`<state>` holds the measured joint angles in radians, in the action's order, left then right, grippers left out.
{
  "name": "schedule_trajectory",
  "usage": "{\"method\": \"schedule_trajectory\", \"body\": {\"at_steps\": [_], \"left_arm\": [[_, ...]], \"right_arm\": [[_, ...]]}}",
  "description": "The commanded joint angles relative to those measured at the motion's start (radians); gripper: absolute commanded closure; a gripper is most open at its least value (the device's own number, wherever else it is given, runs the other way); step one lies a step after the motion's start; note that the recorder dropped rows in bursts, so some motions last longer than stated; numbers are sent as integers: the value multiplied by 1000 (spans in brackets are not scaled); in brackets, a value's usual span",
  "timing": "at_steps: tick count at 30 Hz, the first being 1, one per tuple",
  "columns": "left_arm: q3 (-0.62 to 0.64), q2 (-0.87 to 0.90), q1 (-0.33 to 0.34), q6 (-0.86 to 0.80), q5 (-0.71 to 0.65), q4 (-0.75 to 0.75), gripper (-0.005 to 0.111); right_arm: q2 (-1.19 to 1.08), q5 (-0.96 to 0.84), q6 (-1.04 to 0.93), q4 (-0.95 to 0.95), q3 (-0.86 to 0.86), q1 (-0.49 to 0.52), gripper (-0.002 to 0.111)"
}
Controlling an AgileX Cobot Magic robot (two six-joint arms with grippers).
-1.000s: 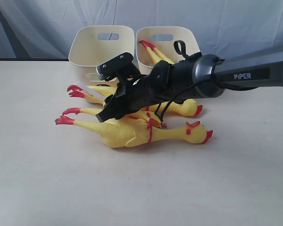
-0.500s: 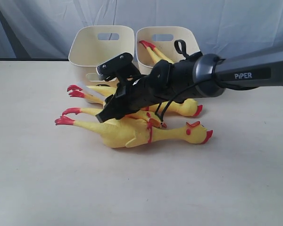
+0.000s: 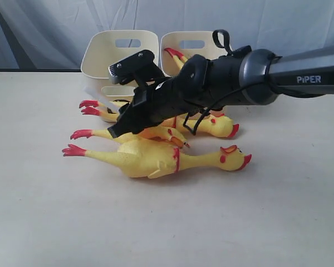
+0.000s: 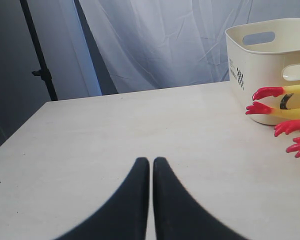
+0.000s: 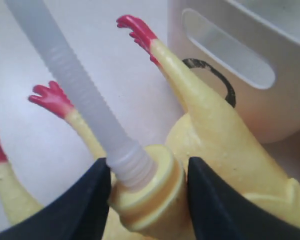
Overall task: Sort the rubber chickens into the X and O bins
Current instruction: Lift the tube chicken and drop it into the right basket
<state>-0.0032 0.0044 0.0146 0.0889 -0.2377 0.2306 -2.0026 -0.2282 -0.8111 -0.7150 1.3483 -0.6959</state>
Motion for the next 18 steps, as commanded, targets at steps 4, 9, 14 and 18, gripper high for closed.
{"method": "schedule_trajectory", "body": {"at_steps": [4,9,14,18], "left_arm": [[3,-4,3,4,5,-2,103],[3,-4,3,4,5,-2,103],[3,-4,3,4,5,-2,103],[3,-4,3,4,5,-2,103]], "right_arm": [[97,-8,2,1,3,-3,109],[181,-13,2,1,3,-3,109],[253,-11,2,-21,3,-3,109],[292,124,2,-5,3,-3,109]]}}
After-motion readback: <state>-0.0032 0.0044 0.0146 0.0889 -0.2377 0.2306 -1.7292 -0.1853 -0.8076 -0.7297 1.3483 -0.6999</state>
